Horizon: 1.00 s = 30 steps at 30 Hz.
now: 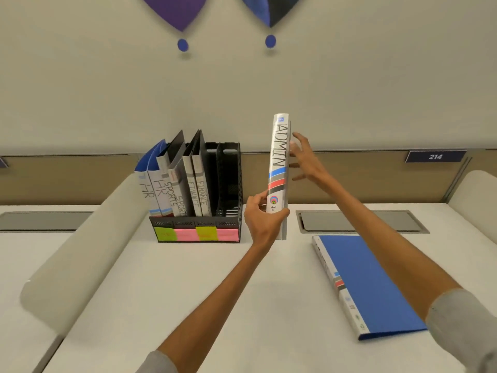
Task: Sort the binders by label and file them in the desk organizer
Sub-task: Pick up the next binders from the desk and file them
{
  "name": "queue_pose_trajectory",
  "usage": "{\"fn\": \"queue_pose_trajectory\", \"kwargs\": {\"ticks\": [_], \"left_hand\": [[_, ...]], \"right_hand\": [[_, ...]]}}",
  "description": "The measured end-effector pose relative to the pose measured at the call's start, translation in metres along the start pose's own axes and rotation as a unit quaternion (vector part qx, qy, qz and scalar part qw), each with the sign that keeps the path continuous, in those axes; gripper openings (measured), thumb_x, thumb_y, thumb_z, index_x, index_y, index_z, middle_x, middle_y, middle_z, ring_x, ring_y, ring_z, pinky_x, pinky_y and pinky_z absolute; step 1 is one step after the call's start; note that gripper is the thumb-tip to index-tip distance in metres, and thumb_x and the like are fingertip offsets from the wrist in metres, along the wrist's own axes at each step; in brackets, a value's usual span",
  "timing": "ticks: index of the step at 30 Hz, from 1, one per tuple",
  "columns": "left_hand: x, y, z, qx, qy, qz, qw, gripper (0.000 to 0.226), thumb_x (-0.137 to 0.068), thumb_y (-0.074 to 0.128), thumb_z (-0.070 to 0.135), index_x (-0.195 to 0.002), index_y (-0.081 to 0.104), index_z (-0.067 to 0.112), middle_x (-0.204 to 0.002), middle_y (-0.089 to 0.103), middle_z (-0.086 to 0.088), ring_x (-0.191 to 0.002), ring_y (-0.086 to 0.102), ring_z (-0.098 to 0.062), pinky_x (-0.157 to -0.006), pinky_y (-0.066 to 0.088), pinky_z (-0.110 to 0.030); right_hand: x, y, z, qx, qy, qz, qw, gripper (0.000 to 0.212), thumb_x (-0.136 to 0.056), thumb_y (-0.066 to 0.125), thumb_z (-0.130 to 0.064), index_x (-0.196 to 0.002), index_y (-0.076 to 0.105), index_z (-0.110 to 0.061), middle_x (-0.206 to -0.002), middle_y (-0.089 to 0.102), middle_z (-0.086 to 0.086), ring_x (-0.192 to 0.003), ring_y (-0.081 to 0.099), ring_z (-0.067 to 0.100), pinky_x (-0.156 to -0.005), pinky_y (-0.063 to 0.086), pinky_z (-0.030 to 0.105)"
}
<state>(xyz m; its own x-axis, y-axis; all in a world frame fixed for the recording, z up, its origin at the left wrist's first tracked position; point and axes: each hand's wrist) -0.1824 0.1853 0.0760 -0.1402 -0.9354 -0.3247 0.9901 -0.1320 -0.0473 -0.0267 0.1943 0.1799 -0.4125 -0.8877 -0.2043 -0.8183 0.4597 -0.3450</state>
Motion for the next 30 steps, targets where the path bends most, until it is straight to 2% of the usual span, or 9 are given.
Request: {"fn": "queue_pose_trajectory", "kwargs": {"ticks": [2, 8, 13, 15, 18, 20, 24, 27, 30], "left_hand": [[-0.006, -0.016, -0.001, -0.015, 0.015, 0.009, 1.0, 0.054, -0.063, 0.087, 0.012, -0.109, 0.06, 0.015, -0.097, 0.058, 0.0, -0.079, 0.061, 0.006, -0.062, 0.049, -0.005], [-0.017, -0.056, -0.008, -0.026, 0.06, 0.048, 0.997, 0.054, -0.06, 0.087, 0.011, -0.104, 0.056, 0.021, -0.097, 0.06, -0.003, -0.082, 0.064, -0.004, -0.063, 0.051, -0.007], [-0.025, -0.082, -0.01, -0.03, 0.085, 0.082, 0.993, 0.053, -0.06, 0.081, 0.025, -0.104, 0.053, 0.027, -0.098, 0.056, 0.0, -0.083, 0.063, -0.001, -0.064, 0.052, -0.009], [-0.029, -0.09, -0.012, -0.027, 0.092, 0.089, 0.991, 0.054, -0.06, 0.082, 0.024, -0.105, 0.053, 0.026, -0.099, 0.057, 0.0, -0.085, 0.065, -0.007, -0.065, 0.054, -0.012], [-0.037, -0.097, -0.016, -0.029, 0.096, 0.095, 0.99, 0.055, -0.062, 0.086, 0.014, -0.109, 0.058, 0.016, -0.1, 0.057, -0.003, -0.087, 0.067, -0.015, -0.066, 0.06, -0.023], [-0.04, -0.099, -0.017, -0.028, 0.108, 0.102, 0.988, 0.055, -0.061, 0.086, 0.012, -0.11, 0.059, 0.012, -0.097, 0.055, 0.001, -0.086, 0.066, -0.015, -0.066, 0.06, -0.028], [-0.049, -0.101, -0.015, -0.019, 0.138, 0.118, 0.983, 0.054, -0.059, 0.082, 0.017, -0.108, 0.061, 0.014, -0.094, 0.051, 0.008, -0.082, 0.064, -0.009, -0.065, 0.059, -0.025], [-0.059, -0.103, -0.02, -0.022, 0.149, 0.12, 0.981, 0.055, -0.06, 0.081, 0.023, -0.11, 0.061, 0.013, -0.094, 0.05, 0.013, -0.084, 0.063, -0.005, -0.065, 0.058, -0.02], [-0.071, -0.106, -0.033, -0.025, 0.142, 0.112, 0.983, 0.054, -0.061, 0.082, 0.02, -0.111, 0.061, 0.014, -0.094, 0.05, 0.015, -0.085, 0.062, -0.001, -0.065, 0.058, -0.021]], "right_hand": [[-0.015, 0.009, -0.029, -0.015, -0.016, -0.007, 1.0, 0.047, -0.1, 0.034, -0.054, -0.145, 0.023, -0.042, -0.13, 0.047, -0.003, -0.113, 0.055, 0.025, -0.063, 0.06, 0.047], [-0.043, 0.043, -0.089, -0.003, -0.045, -0.053, 0.998, 0.045, -0.099, 0.039, -0.056, -0.141, 0.03, -0.044, -0.131, 0.05, 0.002, -0.112, 0.057, 0.03, -0.063, 0.06, 0.055], [-0.052, 0.08, -0.111, 0.014, -0.082, -0.035, 0.996, 0.039, -0.095, 0.053, -0.051, -0.129, 0.047, -0.032, -0.119, 0.06, 0.01, -0.109, 0.061, 0.03, -0.056, 0.061, 0.045], [-0.054, 0.091, -0.117, 0.024, -0.099, -0.019, 0.995, 0.045, -0.091, 0.058, -0.053, -0.126, 0.049, -0.026, -0.119, 0.058, 0.011, -0.105, 0.062, 0.028, -0.055, 0.061, 0.046], [-0.057, 0.105, -0.124, 0.04, -0.133, 0.018, 0.99, 0.048, -0.086, 0.066, -0.053, -0.116, 0.052, -0.018, -0.116, 0.059, 0.008, -0.095, 0.065, 0.025, -0.052, 0.061, 0.044], [-0.06, 0.11, -0.129, 0.033, -0.155, 0.059, 0.986, 0.046, -0.083, 0.069, -0.052, -0.103, 0.055, -0.013, -0.107, 0.061, 0.004, -0.089, 0.067, 0.021, -0.049, 0.06, 0.042], [-0.067, 0.113, -0.143, 0.014, -0.18, 0.097, 0.979, 0.044, -0.079, 0.073, -0.054, -0.082, 0.051, -0.015, -0.081, 0.06, -0.006, -0.076, 0.067, 0.014, -0.053, 0.061, 0.035], [-0.074, 0.115, -0.149, 0.008, -0.183, 0.102, 0.978, 0.045, -0.078, 0.074, -0.054, -0.073, 0.048, -0.018, -0.073, 0.058, -0.005, -0.069, 0.066, 0.015, -0.054, 0.061, 0.039], [-0.082, 0.122, -0.144, 0.002, -0.171, 0.106, 0.98, 0.047, -0.079, 0.073, -0.053, -0.064, 0.046, -0.018, -0.073, 0.058, -0.001, -0.071, 0.068, 0.023, -0.054, 0.06, 0.048]]}}
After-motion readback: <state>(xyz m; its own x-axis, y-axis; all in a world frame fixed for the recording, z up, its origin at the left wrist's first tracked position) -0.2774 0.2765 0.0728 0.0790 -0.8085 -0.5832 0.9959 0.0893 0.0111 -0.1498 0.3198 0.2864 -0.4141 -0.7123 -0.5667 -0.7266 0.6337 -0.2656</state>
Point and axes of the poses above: each hand's wrist, its own x-axis away from the middle knuckle, its own y-axis out of the palm, z = x × y
